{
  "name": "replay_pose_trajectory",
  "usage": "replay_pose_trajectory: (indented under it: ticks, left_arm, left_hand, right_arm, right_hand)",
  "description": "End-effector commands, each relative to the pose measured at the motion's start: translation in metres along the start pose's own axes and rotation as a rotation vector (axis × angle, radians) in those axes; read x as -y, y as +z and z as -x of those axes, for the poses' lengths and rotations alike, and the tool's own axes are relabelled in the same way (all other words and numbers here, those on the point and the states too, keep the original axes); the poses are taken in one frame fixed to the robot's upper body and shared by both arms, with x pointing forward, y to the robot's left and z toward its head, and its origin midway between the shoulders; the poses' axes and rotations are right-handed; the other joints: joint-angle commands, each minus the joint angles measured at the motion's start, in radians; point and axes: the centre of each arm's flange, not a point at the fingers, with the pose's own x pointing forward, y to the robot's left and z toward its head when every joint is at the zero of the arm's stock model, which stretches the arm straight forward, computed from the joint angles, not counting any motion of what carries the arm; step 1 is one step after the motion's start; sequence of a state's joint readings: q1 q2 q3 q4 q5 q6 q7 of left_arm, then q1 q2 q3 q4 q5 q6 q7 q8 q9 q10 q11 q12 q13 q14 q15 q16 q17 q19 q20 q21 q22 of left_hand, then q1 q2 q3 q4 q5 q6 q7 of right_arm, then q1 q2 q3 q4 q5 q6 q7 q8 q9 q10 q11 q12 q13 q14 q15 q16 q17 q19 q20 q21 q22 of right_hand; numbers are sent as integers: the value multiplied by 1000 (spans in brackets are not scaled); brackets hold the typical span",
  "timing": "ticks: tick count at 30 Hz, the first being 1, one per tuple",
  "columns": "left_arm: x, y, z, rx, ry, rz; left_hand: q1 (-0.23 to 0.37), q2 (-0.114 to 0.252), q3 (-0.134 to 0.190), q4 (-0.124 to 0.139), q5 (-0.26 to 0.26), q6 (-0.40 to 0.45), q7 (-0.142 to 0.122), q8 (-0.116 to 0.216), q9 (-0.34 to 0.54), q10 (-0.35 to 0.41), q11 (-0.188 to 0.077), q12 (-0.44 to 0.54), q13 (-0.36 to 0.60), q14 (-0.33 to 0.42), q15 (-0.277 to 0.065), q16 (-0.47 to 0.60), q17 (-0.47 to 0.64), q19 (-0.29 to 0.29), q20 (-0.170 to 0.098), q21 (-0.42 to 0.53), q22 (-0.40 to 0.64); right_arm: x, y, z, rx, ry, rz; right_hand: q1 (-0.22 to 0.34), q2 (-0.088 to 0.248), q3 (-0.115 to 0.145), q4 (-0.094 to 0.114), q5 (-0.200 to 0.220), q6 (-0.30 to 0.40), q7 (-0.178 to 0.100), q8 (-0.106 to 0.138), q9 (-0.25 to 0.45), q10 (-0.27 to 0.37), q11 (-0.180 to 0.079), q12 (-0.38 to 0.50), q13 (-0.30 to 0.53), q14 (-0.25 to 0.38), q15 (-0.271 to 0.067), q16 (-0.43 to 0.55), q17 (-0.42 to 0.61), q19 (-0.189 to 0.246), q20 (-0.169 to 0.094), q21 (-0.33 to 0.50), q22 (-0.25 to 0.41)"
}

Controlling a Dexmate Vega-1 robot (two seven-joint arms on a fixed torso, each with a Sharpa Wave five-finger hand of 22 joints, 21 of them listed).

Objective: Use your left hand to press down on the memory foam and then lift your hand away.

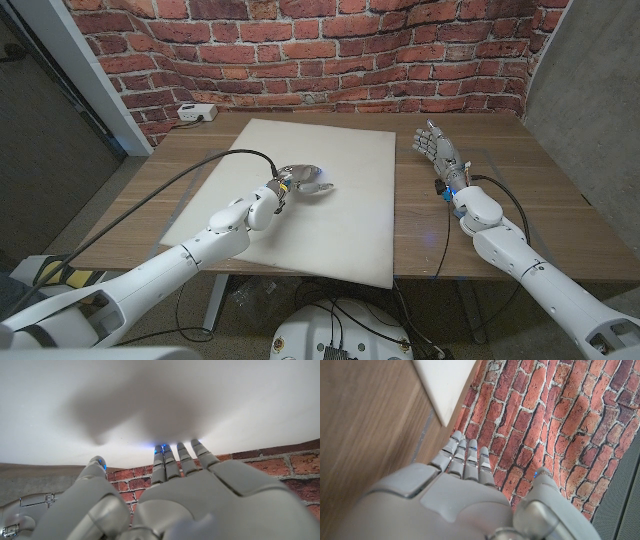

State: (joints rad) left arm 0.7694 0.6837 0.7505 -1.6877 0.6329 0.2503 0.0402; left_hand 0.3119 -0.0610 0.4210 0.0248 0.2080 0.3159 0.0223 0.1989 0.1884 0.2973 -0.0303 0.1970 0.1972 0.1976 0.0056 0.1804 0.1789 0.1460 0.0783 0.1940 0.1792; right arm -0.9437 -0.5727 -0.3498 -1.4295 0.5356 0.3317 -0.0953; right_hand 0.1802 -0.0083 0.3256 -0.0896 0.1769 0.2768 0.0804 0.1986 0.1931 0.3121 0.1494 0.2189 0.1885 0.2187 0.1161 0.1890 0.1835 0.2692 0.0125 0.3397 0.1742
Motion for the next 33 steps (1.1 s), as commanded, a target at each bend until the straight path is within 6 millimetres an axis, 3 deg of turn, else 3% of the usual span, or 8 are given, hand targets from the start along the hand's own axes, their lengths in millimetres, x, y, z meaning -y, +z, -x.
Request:
replay_pose_trajectory:
  ticks: [1,13,24,33]
  left_arm:
    - [4,-1,1,-17,-28,-10]
    - [16,1,-2,-31,-96,-14]
    - [31,3,-9,-49,-195,-32]
    - [41,4,-11,-47,-230,-21]
  left_hand:
    - [1,8,5,-5,1,14,-2,8,4,3,2,4,2,2,-1,7,6,7,-5,10,4]
    - [1,9,4,-4,0,24,0,11,4,8,2,7,3,9,-5,10,6,18,-8,14,3]
    - [2,10,2,-4,-1,36,7,14,4,6,8,6,3,9,-3,10,6,29,-31,18,3]
    - [1,12,1,-3,-3,38,10,14,4,1,13,5,3,8,0,9,6,34,-29,19,3]
  right_arm:
    - [-1,2,0,2,3,3]
    - [0,2,1,0,1,1]
    - [0,2,1,-2,6,4]
    - [0,3,2,-7,6,4]
  right_hand:
    - [-2,7,-2,-4,2,7,-1,3,2,8,0,4,2,13,-2,1,3,11,1,-4,6]
    - [-4,8,-2,-4,2,8,0,4,2,11,0,5,2,13,-1,1,3,12,2,-7,6]
    - [-4,9,-3,-5,2,10,2,4,2,10,-2,4,2,13,-1,0,3,14,2,-10,6]
    - [-5,10,-4,-6,2,10,1,4,2,11,-1,4,2,14,-1,0,3,15,2,-13,7]
